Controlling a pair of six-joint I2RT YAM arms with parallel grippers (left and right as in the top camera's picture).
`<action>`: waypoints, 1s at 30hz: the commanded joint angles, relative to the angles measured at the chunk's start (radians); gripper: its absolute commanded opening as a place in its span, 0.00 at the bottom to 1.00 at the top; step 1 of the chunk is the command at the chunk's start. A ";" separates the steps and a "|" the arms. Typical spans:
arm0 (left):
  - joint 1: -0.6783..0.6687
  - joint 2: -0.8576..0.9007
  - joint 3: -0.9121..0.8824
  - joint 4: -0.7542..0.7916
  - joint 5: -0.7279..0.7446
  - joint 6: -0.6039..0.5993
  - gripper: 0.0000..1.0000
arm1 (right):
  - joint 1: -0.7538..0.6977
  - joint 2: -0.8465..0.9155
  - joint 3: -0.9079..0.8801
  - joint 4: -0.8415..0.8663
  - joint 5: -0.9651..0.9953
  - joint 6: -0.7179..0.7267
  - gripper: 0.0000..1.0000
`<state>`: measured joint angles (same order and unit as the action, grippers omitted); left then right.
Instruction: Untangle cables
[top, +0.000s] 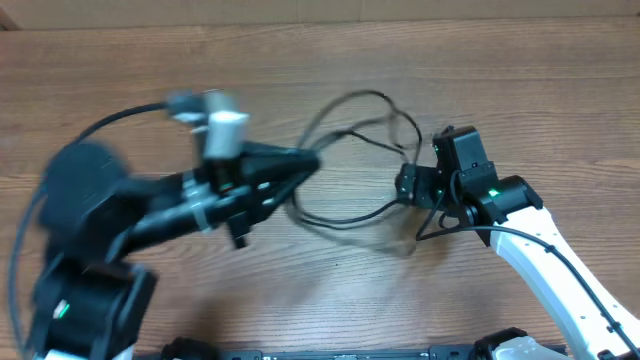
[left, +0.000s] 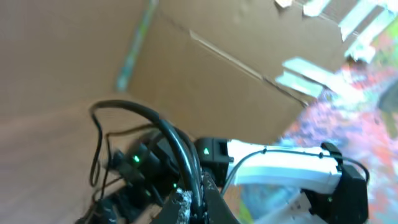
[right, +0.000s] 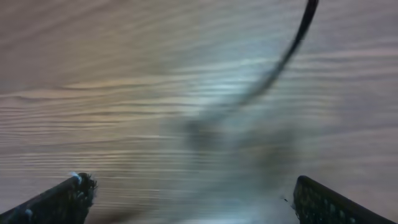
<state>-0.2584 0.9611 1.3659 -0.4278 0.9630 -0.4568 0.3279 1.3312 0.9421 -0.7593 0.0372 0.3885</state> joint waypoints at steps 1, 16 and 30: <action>0.117 -0.062 0.023 0.005 0.040 -0.053 0.04 | -0.004 0.004 0.001 -0.030 0.105 0.003 1.00; 0.333 -0.063 0.023 -0.206 0.024 -0.062 0.04 | -0.004 0.003 0.001 -0.063 0.072 0.007 1.00; 0.329 -0.003 0.023 -0.246 -0.001 -0.064 0.04 | -0.004 -0.049 0.010 -0.040 -0.115 0.038 1.00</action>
<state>0.0700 0.9451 1.3746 -0.6670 0.9642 -0.5251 0.3279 1.3304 0.9421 -0.8043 -0.0395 0.4107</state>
